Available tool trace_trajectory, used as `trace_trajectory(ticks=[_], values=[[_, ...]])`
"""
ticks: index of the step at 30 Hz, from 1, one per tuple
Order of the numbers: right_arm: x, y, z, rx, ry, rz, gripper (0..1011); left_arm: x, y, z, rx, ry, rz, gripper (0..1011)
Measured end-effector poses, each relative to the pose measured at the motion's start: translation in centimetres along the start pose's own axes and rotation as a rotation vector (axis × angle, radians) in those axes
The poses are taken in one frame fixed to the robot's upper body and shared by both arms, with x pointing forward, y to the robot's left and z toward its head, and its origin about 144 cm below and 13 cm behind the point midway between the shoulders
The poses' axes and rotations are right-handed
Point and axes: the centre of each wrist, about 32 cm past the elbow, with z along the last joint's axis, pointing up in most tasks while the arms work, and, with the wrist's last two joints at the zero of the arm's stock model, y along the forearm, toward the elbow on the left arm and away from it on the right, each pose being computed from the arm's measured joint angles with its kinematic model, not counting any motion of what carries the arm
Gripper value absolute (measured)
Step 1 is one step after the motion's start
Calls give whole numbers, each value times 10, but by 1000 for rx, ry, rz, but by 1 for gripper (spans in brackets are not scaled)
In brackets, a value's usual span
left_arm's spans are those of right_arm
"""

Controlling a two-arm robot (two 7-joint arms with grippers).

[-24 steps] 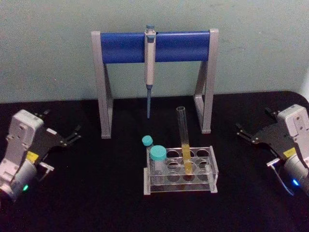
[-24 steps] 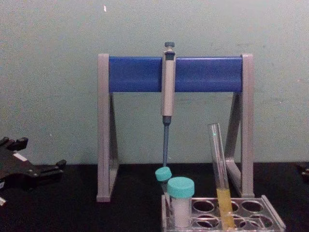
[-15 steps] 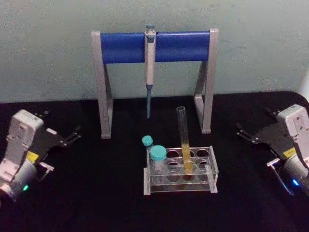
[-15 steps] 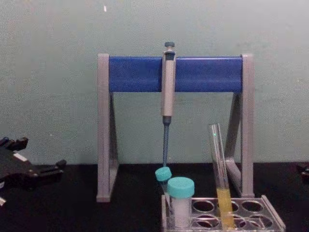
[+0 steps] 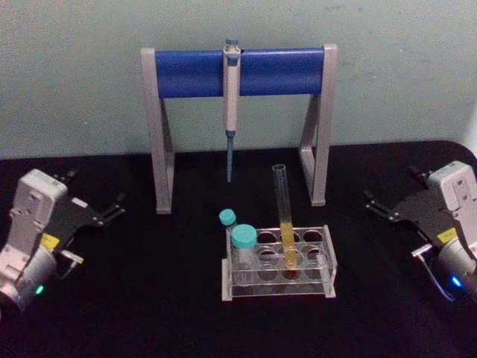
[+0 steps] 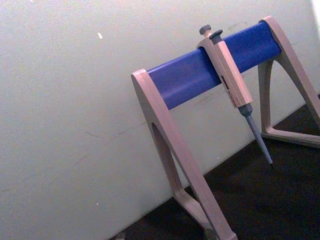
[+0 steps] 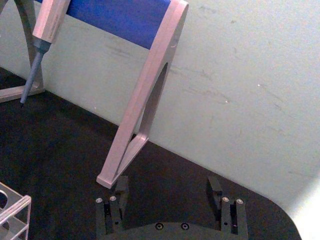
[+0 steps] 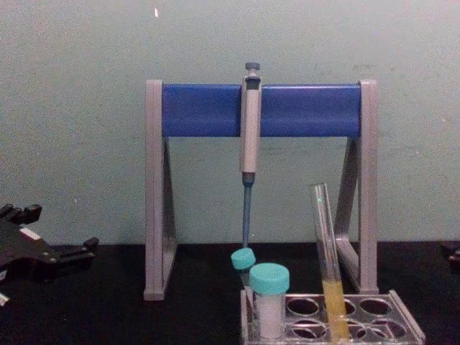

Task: Pick up the test tube from the test tube rack, shake it, then place it back into the test tube rack.

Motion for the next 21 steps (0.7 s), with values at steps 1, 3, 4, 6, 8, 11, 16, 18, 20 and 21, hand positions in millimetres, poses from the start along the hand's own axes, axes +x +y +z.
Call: trace_trajectory(ticks=[1, 3, 4, 6, 8, 11, 16, 18, 20, 21], values=[[0, 0, 0, 0, 0, 0, 1000, 0, 0, 0, 0, 0, 0, 1009], [0, 0, 0, 0, 0, 0, 1000, 0, 0, 0, 0, 0, 0, 1010], [0, 0, 0, 0, 0, 0, 1000, 0, 0, 0, 0, 0, 0, 1010], [0, 0, 0, 0, 0, 0, 1000, 0, 0, 0, 0, 0, 0, 1010], [0, 0, 0, 0, 0, 0, 1000, 0, 0, 0, 0, 0, 0, 1010], [0, 0, 0, 0, 0, 0, 1000, 0, 0, 0, 0, 0, 0, 1010], [0, 0, 0, 0, 0, 0, 1000, 0, 0, 0, 0, 0, 0, 1010], [0, 0, 0, 0, 0, 0, 1000, 0, 0, 0, 0, 0, 0, 1010], [0, 0, 0, 0, 0, 0, 1000, 0, 0, 0, 0, 0, 0, 1010], [0, 0, 0, 0, 0, 0, 1000, 0, 0, 0, 0, 0, 0, 1010]])
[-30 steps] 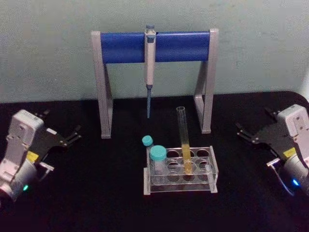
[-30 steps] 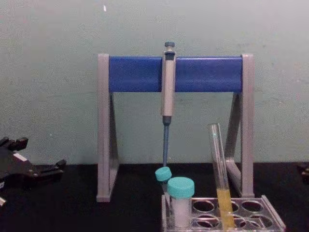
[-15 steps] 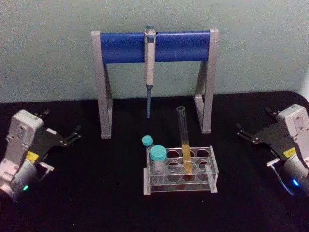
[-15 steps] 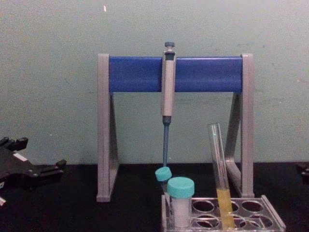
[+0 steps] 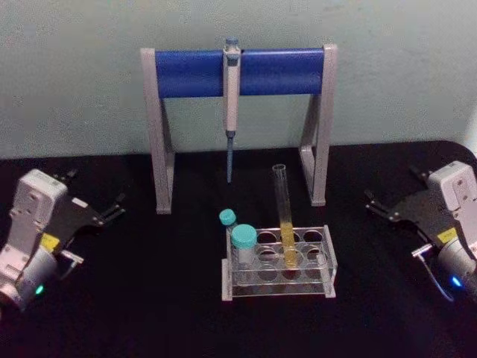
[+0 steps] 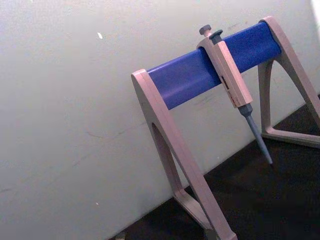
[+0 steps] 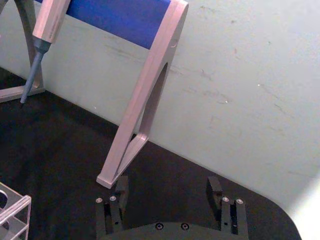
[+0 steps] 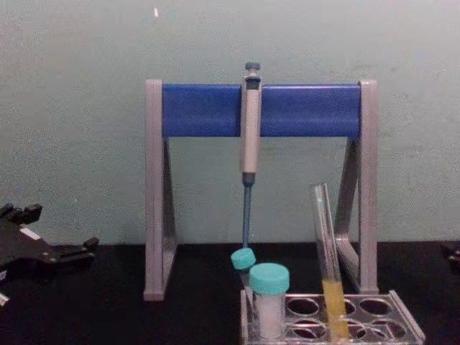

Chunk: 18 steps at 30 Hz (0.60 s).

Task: Pick up the test tube from the test tube rack, shake it, then place it back into the test tube rack.

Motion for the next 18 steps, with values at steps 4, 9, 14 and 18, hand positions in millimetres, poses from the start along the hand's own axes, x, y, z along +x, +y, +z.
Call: trace_trajectory(ticks=[4, 9, 14, 18], values=[[0, 0, 0, 0, 0, 0, 1000, 0, 0, 0, 0, 0, 0, 1010], [0, 0, 0, 0, 0, 0, 1000, 0, 0, 0, 0, 0, 0, 1010], [0, 0, 0, 0, 0, 0, 1000, 0, 0, 0, 0, 0, 0, 1010], [0, 0, 0, 0, 0, 0, 1000, 0, 0, 0, 0, 0, 0, 1010]])
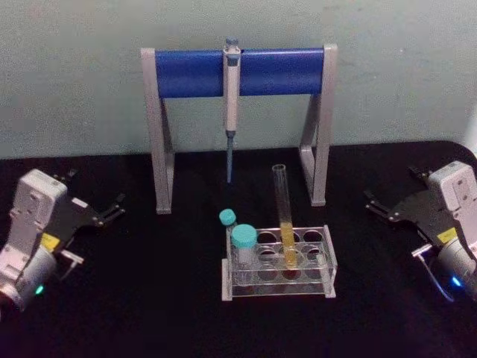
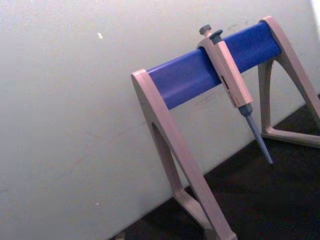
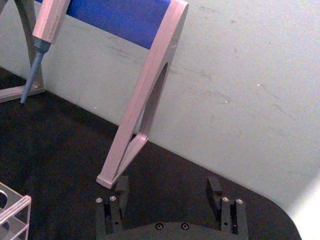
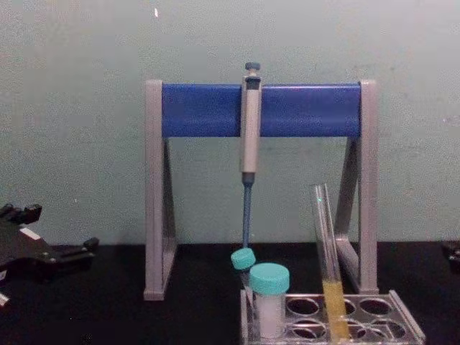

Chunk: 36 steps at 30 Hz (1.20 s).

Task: Pick up the test tube from the test tube rack, shake it, then place it back into the test tube rack.

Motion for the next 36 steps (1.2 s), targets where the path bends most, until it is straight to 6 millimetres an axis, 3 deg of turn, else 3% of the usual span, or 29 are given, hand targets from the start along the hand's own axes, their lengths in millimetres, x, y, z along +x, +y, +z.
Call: trace_trajectory(ticks=[36], values=[[1, -1, 4, 5, 18, 19, 1000, 0, 0, 0, 0, 0, 0, 1010]])
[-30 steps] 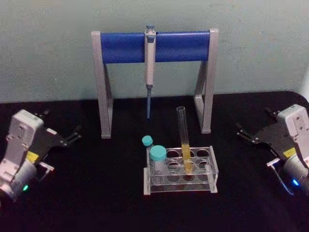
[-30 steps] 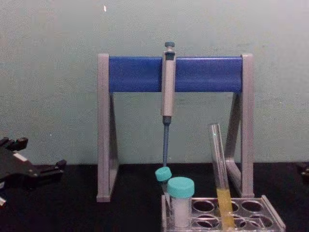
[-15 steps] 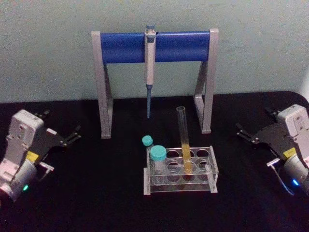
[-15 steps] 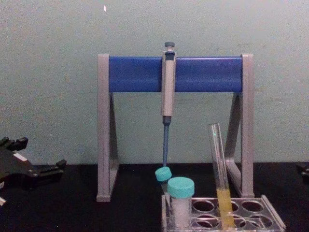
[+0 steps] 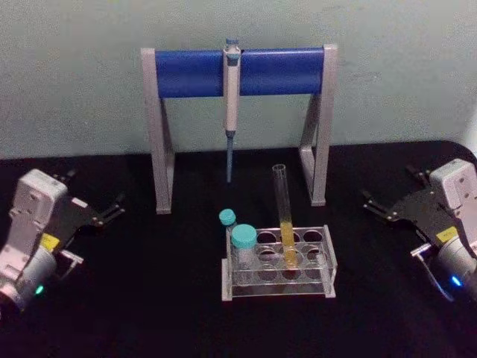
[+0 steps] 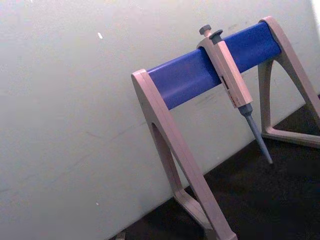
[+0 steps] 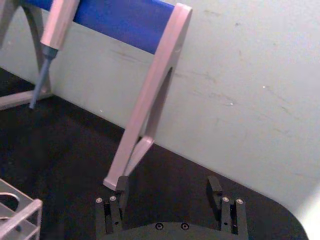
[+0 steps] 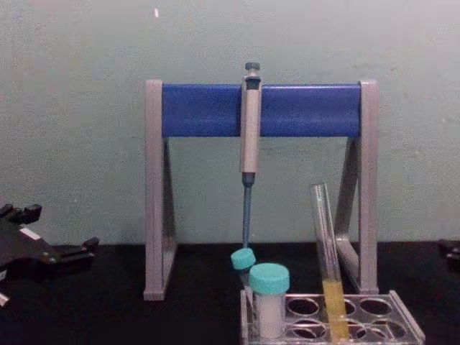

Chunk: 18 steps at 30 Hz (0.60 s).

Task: Pick up the test tube from the test tube rack, shake it, then place it back into the test tube rack.

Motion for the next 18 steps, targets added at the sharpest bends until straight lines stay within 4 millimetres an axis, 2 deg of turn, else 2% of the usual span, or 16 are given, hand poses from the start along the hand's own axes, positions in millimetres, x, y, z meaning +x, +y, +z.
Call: trace_trajectory(ticks=[11, 18], values=[[-4, -4, 14, 20, 100, 105, 1000, 0, 0, 0, 0, 0, 0, 1010], [-4, -6, 29, 14, 197, 229, 1000, 0, 0, 0, 0, 0, 0, 1010]])
